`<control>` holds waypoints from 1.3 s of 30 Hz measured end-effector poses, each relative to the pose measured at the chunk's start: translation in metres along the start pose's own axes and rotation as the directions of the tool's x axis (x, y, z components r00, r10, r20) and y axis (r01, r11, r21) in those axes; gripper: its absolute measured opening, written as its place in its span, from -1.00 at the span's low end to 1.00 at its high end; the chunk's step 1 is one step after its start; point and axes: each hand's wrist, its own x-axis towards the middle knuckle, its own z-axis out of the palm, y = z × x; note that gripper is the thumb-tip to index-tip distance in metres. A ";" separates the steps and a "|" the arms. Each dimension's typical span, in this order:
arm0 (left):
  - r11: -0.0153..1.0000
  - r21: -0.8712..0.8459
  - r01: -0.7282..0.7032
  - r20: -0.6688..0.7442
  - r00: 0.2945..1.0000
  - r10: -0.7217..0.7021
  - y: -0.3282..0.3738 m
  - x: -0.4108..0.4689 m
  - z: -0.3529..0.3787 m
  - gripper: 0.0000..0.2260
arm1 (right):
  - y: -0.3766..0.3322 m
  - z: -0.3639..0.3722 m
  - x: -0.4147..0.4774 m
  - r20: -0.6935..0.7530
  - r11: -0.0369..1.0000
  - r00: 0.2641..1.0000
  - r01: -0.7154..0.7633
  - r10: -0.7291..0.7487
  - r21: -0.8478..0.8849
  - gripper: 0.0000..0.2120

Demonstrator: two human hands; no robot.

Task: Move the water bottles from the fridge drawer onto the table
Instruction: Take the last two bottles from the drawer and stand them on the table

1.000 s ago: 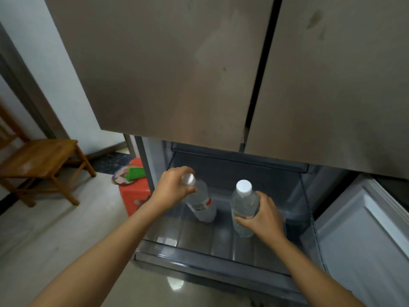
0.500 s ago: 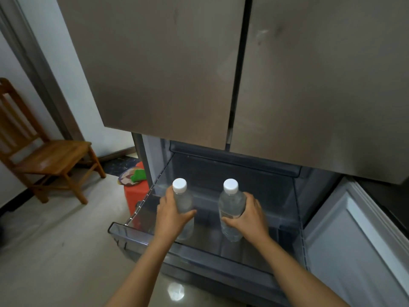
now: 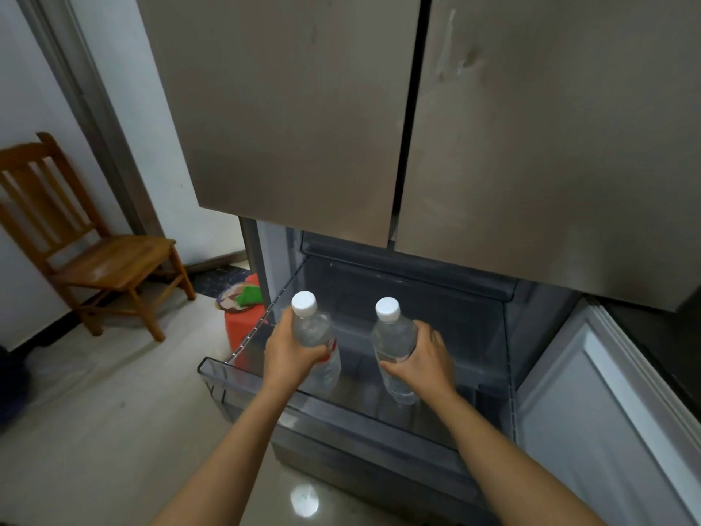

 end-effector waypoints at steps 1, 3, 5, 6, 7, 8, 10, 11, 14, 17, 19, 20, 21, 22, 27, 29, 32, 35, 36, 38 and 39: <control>0.998 -0.062 -0.003 -0.015 1.000 0.002 0.002 -0.004 -0.003 -0.37 | -0.004 -0.002 -0.002 0.002 1.000 1.000 0.021 -0.021 0.007 -0.25; 0.987 -0.162 -0.022 -0.065 0.998 0.012 0.011 -0.011 -0.013 -0.33 | -0.016 -0.010 -0.006 -0.017 0.995 0.997 0.083 -0.082 0.053 -0.25; 0.977 -0.204 -0.070 -0.103 0.993 0.050 0.026 -0.017 -0.026 -0.34 | -0.033 -0.022 -0.009 -0.049 0.984 0.988 0.149 -0.145 0.095 -0.26; 0.972 -0.208 -0.108 -0.123 0.989 0.083 0.033 -0.018 -0.035 -0.36 | -0.042 -0.028 -0.010 -0.062 0.975 0.981 0.189 -0.182 0.119 -0.26; 0.969 -0.207 -0.135 -0.146 0.984 0.106 0.042 -0.021 -0.044 -0.39 | -0.052 -0.034 -0.012 -0.072 0.961 0.971 0.236 -0.228 0.144 -0.27; 0.966 -0.206 -0.157 -0.175 0.977 0.122 0.050 -0.024 -0.055 -0.40 | -0.063 -0.040 -0.014 -0.088 0.944 0.958 0.284 -0.273 0.168 -0.28; 0.956 -0.207 -0.205 -0.253 0.956 0.150 0.066 -0.034 -0.081 -0.40 | -0.086 -0.049 -0.018 -0.119 0.903 0.926 0.376 -0.358 0.209 -0.29; 0.952 -0.210 -0.223 -0.293 0.943 0.157 0.074 -0.040 -0.094 -0.40 | -0.097 -0.053 -0.021 -0.137 0.881 0.910 0.414 -0.392 0.227 -0.30; 0.949 -0.215 -0.229 -0.403 0.906 0.128 0.088 -0.061 -0.133 -0.43 | -0.129 -0.060 -0.031 -0.197 0.802 0.846 0.532 -0.495 0.270 -0.28; 0.960 -0.198 -0.197 -0.489 0.869 0.078 0.079 -0.081 -0.168 -0.41 | -0.152 -0.055 -0.042 -0.155 0.716 0.795 0.597 -0.586 0.362 -0.22; 0.968 -0.188 -0.168 -0.545 0.838 0.040 0.069 -0.098 -0.187 -0.44 | -0.169 -0.045 -0.049 -0.029 0.681 0.778 0.566 -0.627 0.465 -0.24; 0.972 -0.177 -0.157 -0.566 0.824 0.030 0.065 -0.105 -0.193 -0.47 | -0.175 -0.038 -0.052 0.040 0.673 0.765 0.539 -0.643 0.507 -0.26; 0.977 -0.160 -0.140 -0.598 0.802 0.017 0.060 -0.116 -0.202 -0.49 | -0.186 -0.028 -0.058 0.109 0.660 0.738 0.515 -0.666 0.547 -0.28; 0.979 -0.159 -0.126 -0.609 0.793 0.003 0.054 -0.123 -0.207 -0.48 | -0.192 -0.019 -0.060 0.155 0.657 0.720 0.495 -0.677 0.569 -0.29; 0.992 -0.103 0.079 -0.628 0.768 -0.126 0.007 -0.169 -0.240 -0.43 | -0.214 0.046 -0.075 0.292 0.629 0.599 0.487 -0.745 0.607 -0.37; 0.980 -0.122 0.157 -0.626 0.754 -0.199 -0.013 -0.188 -0.251 -0.41 | -0.215 0.072 -0.079 0.349 0.656 0.579 0.489 -0.737 0.575 -0.34; 0.963 -0.129 0.237 -0.657 0.707 -0.262 -0.038 -0.224 -0.272 -0.43 | -0.221 0.105 -0.092 0.415 0.684 0.546 0.529 -0.728 0.502 -0.33; 0.944 -0.133 0.301 -0.677 0.668 -0.308 -0.061 -0.270 -0.293 -0.42 | -0.230 0.127 -0.117 0.489 0.670 0.469 0.611 -0.735 0.422 -0.32; 0.944 -0.126 0.306 -0.681 0.665 -0.307 -0.066 -0.284 -0.299 -0.42 | -0.233 0.132 -0.124 0.512 0.668 0.450 0.624 -0.732 0.406 -0.32; 0.941 -0.124 0.315 -0.693 0.651 -0.309 -0.077 -0.317 -0.315 -0.41 | -0.242 0.141 -0.145 0.547 0.658 0.414 0.645 -0.728 0.388 -0.32; 0.935 -0.145 0.322 -0.699 0.635 -0.328 -0.081 -0.338 -0.325 -0.41 | -0.250 0.147 -0.162 0.564 0.651 0.391 0.653 -0.728 0.387 -0.31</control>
